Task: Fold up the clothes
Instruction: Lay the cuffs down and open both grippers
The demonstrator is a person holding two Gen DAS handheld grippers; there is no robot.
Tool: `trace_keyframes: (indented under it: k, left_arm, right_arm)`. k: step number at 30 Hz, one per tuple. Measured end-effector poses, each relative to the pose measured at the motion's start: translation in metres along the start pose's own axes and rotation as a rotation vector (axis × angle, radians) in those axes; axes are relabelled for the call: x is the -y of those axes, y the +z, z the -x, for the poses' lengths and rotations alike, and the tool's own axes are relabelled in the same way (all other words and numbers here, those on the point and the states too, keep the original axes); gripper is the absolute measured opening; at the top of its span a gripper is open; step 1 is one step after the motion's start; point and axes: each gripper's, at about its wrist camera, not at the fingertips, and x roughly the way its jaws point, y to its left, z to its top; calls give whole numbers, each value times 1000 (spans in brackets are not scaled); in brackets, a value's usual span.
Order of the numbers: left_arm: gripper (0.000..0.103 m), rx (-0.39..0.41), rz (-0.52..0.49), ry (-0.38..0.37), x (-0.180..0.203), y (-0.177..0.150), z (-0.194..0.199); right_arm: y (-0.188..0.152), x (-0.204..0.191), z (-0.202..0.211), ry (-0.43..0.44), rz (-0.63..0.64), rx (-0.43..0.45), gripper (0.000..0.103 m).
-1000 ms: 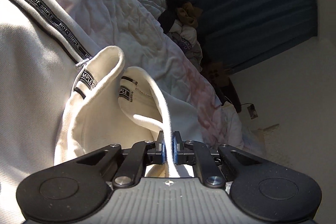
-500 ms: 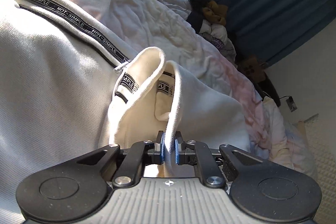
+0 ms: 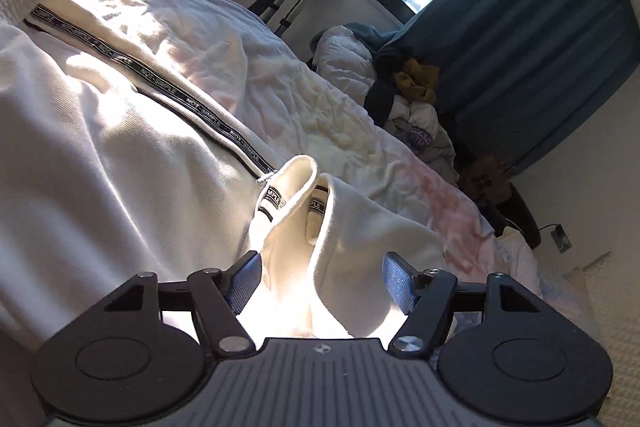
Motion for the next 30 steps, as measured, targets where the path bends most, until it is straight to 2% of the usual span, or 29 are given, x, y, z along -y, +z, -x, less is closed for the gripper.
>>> trace_keyframes:
  k: [1, 3, 5, 7, 10, 11, 13, 16, 19, 25, 27, 30]
  left_arm:
    - [82, 15, 16, 12, -3, 3, 15]
    - [83, 27, 50, 34, -15, 7, 40]
    - [83, 19, 98, 138, -32, 14, 67]
    - [83, 20, 140, 214, -52, 17, 88]
    - [84, 66, 251, 255, -85, 17, 116]
    - [90, 87, 295, 262, -95, 15, 124]
    - [94, 126, 367, 276, -112, 13, 134]
    - [94, 129, 463, 251, -132, 15, 130]
    - [94, 133, 521, 217, -149, 19, 117]
    - [76, 160, 566, 264, -185, 37, 88]
    - [74, 187, 609, 258, -197, 38, 86]
    - [74, 238, 650, 239, -208, 41, 86]
  right_arm:
    - [-1, 2, 2, 6, -25, 3, 14]
    - [-1, 8, 6, 23, -81, 2, 16]
    - [-2, 15, 11, 52, -144, -7, 27]
    - [0, 20, 17, 75, -198, -10, 32]
    - [1, 23, 29, 86, -252, -6, 40]
    - [1, 22, 34, 93, -257, 0, 43]
    - [3, 21, 44, 105, -267, 15, 45]
    - [6, 23, 60, 97, -276, 62, 47]
    - [9, 36, 73, 36, -325, 119, 49]
    - [8, 68, 71, -109, -424, 184, 50]
    - [4, 72, 57, -171, -413, 175, 50]
    - [0, 73, 24, -212, -373, 85, 49]
